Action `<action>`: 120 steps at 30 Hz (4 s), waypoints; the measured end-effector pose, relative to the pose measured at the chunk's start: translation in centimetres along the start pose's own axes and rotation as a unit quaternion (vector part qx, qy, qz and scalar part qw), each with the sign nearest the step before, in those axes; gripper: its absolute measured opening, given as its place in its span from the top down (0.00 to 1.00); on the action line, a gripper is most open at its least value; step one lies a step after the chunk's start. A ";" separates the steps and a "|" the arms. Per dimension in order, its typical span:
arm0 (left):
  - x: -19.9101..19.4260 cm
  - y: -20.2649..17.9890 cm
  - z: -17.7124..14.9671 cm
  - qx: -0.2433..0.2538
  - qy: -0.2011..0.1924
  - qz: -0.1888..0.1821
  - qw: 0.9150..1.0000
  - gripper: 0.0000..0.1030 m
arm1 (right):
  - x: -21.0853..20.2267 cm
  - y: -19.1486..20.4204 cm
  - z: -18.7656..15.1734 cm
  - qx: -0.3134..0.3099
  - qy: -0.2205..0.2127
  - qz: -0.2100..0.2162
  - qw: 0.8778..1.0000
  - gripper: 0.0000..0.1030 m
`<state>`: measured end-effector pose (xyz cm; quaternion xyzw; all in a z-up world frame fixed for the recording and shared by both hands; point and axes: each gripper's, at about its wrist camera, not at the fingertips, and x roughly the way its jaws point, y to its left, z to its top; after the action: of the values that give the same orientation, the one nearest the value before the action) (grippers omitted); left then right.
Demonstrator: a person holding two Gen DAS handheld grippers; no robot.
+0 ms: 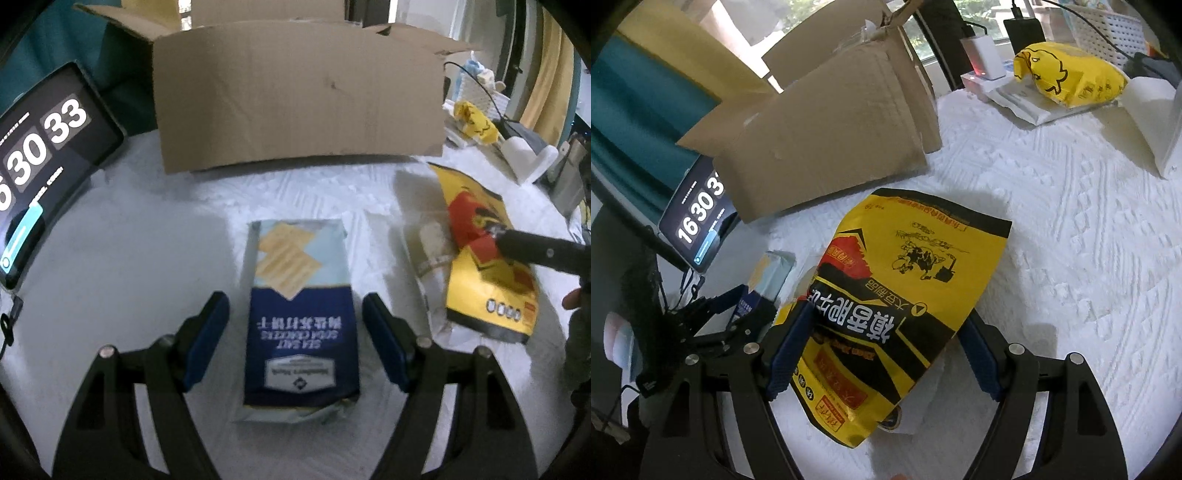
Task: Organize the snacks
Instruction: 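Grasp the blue soda-cracker box with the left gripper while the right grasps the yellow-black bag, then carry the cracker box and yellow-black bag over the box and lower them inside, then open both grippers and withdraw from the box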
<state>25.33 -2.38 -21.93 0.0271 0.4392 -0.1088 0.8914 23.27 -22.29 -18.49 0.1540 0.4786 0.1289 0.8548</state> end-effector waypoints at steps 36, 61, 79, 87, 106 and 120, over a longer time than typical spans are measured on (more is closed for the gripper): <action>-7.4 -0.7 3.2 0.025 -0.085 -0.018 0.996 0.50 | -7.8 1.8 3.2 -0.093 -0.095 -0.024 0.991 0.85; -9.2 2.4 15.1 -0.003 -0.189 0.016 0.982 0.50 | -11.9 4.6 14.2 -0.160 -0.204 0.003 0.966 0.85; -1.0 4.5 21.3 -0.035 -0.167 0.004 0.985 0.50 | -4.1 4.9 21.3 -0.151 -0.209 -0.073 0.963 0.85; 0.8 4.8 21.4 -0.043 -0.135 0.006 0.990 0.44 | 1.7 5.4 21.1 -0.180 -0.172 -0.136 0.959 0.85; -2.7 4.7 21.0 -0.049 -0.160 -0.014 0.986 0.31 | 0.2 6.2 19.6 -0.170 -0.151 -0.082 0.970 0.56; -6.6 3.1 16.8 -0.049 -0.159 -0.018 0.986 0.26 | -2.9 7.1 16.0 -0.167 -0.152 -0.069 0.972 0.56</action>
<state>35.19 -0.62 -6.55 -0.0421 0.2971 -0.1065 0.9479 35.04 -19.10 -5.57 -0.0066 0.3238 0.1225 0.9381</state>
